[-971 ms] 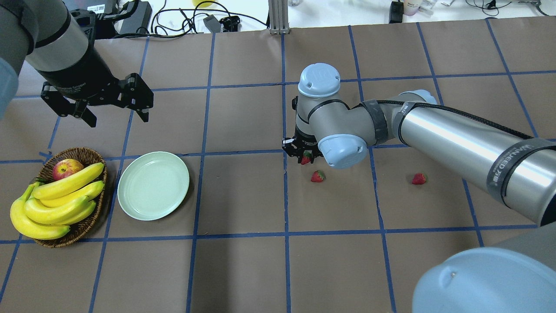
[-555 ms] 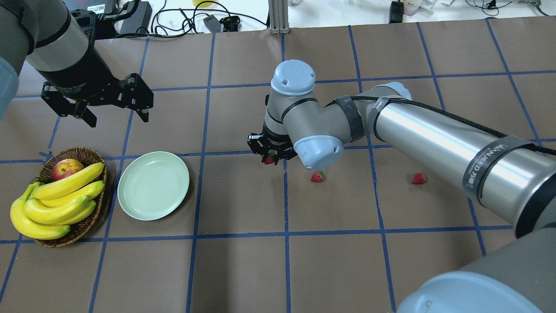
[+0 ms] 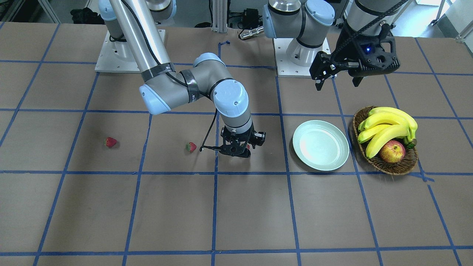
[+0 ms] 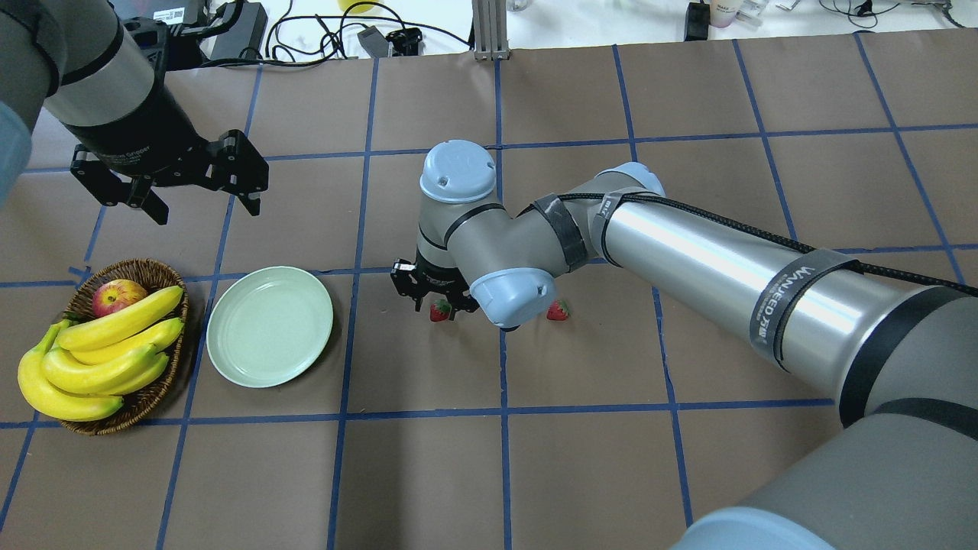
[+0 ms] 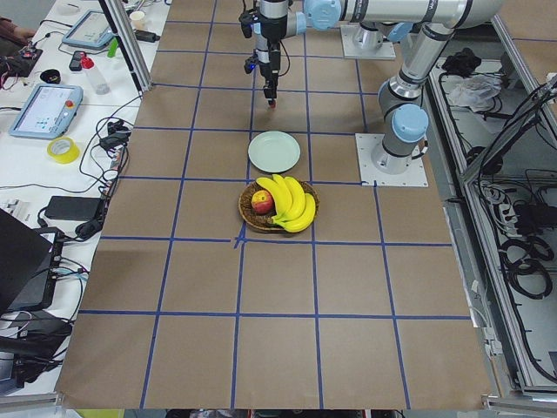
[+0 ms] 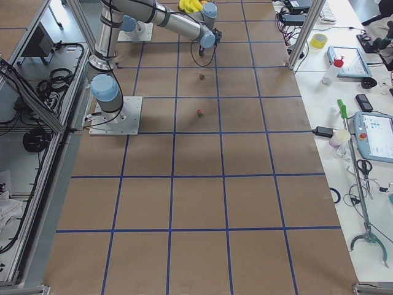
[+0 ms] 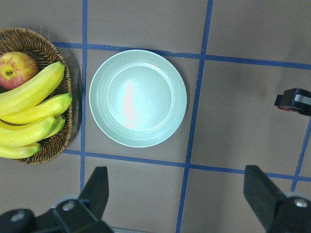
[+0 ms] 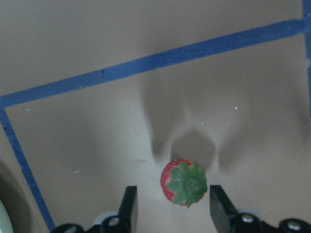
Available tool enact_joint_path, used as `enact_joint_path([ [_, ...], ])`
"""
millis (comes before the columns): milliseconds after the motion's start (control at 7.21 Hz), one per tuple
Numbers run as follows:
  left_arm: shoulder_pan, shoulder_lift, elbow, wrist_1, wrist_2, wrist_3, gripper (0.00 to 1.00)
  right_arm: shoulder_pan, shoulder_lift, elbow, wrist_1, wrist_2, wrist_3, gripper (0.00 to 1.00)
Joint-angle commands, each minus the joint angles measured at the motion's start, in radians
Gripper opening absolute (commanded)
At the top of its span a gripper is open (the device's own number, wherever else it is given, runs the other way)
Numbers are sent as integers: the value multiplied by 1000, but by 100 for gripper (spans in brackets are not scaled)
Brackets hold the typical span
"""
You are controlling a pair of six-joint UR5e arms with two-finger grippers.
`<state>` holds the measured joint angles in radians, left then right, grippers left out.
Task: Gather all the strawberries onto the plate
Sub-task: 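Carry the strawberry toward the plate and release it beside the plate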
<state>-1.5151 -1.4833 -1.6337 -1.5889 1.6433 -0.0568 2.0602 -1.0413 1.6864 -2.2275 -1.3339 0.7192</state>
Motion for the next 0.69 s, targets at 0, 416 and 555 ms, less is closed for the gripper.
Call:
enact_joint_path([
  [0, 1, 0, 0, -2, 1, 0, 100, -2, -14, 4, 5, -37, -12, 100],
  [416, 1, -6, 0, 1, 3, 0, 100, -131, -98, 31, 116, -232, -296, 100],
  [555, 1, -8, 0, 3, 1, 0, 100, -185, -118, 83, 118, -234, -405, 100],
])
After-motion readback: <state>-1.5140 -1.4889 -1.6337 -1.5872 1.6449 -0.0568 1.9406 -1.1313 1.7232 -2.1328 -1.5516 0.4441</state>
